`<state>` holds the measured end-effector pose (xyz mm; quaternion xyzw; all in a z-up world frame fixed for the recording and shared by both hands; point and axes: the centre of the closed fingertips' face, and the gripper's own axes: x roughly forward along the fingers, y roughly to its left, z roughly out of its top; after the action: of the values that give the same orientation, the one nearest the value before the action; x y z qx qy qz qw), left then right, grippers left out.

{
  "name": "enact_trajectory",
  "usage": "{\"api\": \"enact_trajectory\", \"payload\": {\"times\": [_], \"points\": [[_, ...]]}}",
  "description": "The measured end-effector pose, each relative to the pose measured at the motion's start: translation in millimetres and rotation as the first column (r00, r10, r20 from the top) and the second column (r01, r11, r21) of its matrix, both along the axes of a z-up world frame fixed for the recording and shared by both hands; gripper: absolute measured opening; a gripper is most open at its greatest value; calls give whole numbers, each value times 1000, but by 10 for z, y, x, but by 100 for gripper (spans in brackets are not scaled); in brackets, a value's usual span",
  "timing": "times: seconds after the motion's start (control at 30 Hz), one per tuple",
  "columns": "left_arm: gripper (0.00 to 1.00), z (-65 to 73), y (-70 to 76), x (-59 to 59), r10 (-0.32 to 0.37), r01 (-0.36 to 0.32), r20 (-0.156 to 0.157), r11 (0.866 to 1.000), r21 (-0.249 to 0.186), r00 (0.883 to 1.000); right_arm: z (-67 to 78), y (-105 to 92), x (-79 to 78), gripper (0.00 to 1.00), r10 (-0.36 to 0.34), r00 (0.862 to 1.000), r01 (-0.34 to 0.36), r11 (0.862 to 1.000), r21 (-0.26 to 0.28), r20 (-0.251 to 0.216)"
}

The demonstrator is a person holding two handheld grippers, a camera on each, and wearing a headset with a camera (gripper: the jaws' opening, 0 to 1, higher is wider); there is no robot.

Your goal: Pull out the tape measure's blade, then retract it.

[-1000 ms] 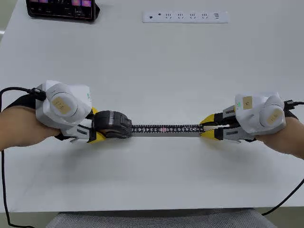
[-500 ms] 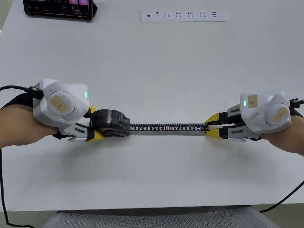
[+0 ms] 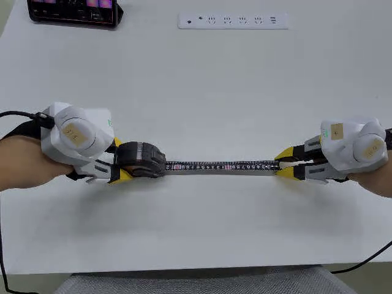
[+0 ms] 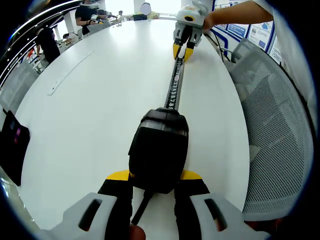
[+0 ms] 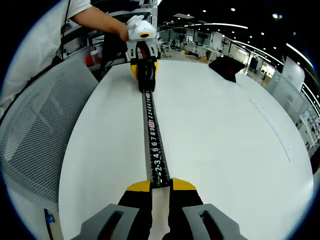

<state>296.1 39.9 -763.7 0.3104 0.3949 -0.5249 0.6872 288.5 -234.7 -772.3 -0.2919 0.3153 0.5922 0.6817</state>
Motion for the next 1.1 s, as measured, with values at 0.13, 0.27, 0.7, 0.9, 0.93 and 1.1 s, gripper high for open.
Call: {"api": "enact_trajectory", "payload": {"times": [0.13, 0.27, 0.7, 0.9, 0.93, 1.1], "points": [[27, -1, -1, -1, 0, 0, 0, 1000, 1, 1000, 1, -55, -4, 7, -7, 1000, 7, 1000, -5, -1], [27, -1, -2, -1, -1, 1, 1, 1000, 2, 1000, 4, -90, -9, 7, -10, 1000, 10, 1000, -9, -2], [27, -6, -7, 7, -1, 1, 5, 1000, 4, 1000, 5, -106, -20, 8, -22, 1000, 22, 1000, 2, -14], [27, -4, -7, 11, 3, -3, 4, 1000, 8, 1000, 4, -108, -13, 8, -23, 1000, 23, 1000, 1, -17], [27, -3, -9, 12, 4, -4, 4, 1000, 7, 1000, 3, -110, -12, 8, -22, 1000, 22, 1000, 0, -18], [27, 4, -16, 8, 11, -11, 6, 1000, 7, 1000, 0, -109, -18, 9, -5, 1000, 5, 1000, -19, -10]]}}
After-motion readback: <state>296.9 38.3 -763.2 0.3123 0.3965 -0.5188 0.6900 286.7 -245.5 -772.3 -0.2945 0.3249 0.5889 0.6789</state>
